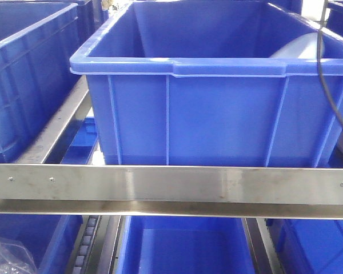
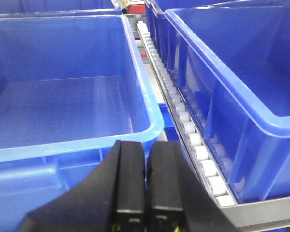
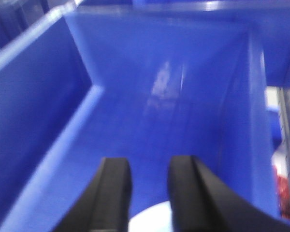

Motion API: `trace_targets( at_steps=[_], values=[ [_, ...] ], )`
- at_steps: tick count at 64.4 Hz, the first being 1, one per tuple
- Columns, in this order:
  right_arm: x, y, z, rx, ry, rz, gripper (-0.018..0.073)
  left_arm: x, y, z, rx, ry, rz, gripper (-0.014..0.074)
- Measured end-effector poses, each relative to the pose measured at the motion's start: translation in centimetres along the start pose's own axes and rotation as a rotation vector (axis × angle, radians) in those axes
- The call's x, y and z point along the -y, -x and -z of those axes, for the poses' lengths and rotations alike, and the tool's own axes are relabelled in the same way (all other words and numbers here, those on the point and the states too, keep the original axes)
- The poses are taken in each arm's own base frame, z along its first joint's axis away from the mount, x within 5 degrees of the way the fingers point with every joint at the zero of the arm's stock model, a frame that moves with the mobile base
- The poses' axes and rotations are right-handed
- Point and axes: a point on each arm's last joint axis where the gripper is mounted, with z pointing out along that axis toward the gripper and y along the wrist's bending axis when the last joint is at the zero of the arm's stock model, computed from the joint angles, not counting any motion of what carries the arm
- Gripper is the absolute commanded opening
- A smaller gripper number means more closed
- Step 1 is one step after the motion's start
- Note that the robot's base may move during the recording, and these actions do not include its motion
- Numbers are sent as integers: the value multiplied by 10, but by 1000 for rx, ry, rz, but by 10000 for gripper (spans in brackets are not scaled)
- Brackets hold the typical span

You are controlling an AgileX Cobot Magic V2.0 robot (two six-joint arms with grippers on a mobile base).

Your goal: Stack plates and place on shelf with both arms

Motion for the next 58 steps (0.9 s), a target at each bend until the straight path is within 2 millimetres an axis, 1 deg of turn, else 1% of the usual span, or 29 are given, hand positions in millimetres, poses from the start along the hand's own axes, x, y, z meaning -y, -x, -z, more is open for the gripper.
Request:
trace_targets(
  at_steps=[4,8,9,15,24,29,32,36,42,47,52,58],
  values=[
    [0,3,10,13,2,0,133,0,0,0,0,0,0,82],
    [2,5,25,22,0,-2,49,0,0,0,0,0,0,82],
    [2,6,30,30,-2,-2,41,0,0,0,0,0,0,82],
    [11,1,60,46,-28,-7,55,0,0,0,0,0,0,82],
    [26,-13,109,79,-92,-16,55,0,0,0,0,0,0,82],
    [31,-25,138,103,-129,-21,55,0,0,0,0,0,0,82],
    [32,-31,158,130,-145,-20,55,0,0,0,0,0,0,82],
    [32,-41,178,148,-159,-21,55,0,0,0,0,0,0,82],
    [30,-57,205,167,-165,-21,55,0,0,0,0,0,0,82],
    [26,-68,222,184,-154,-19,55,0,0,0,0,0,0,82],
    [22,-74,239,201,-142,-13,55,0,0,0,0,0,0,82],
    [18,-79,254,221,-128,-8,55,0,0,0,0,0,0,82]
  ],
)
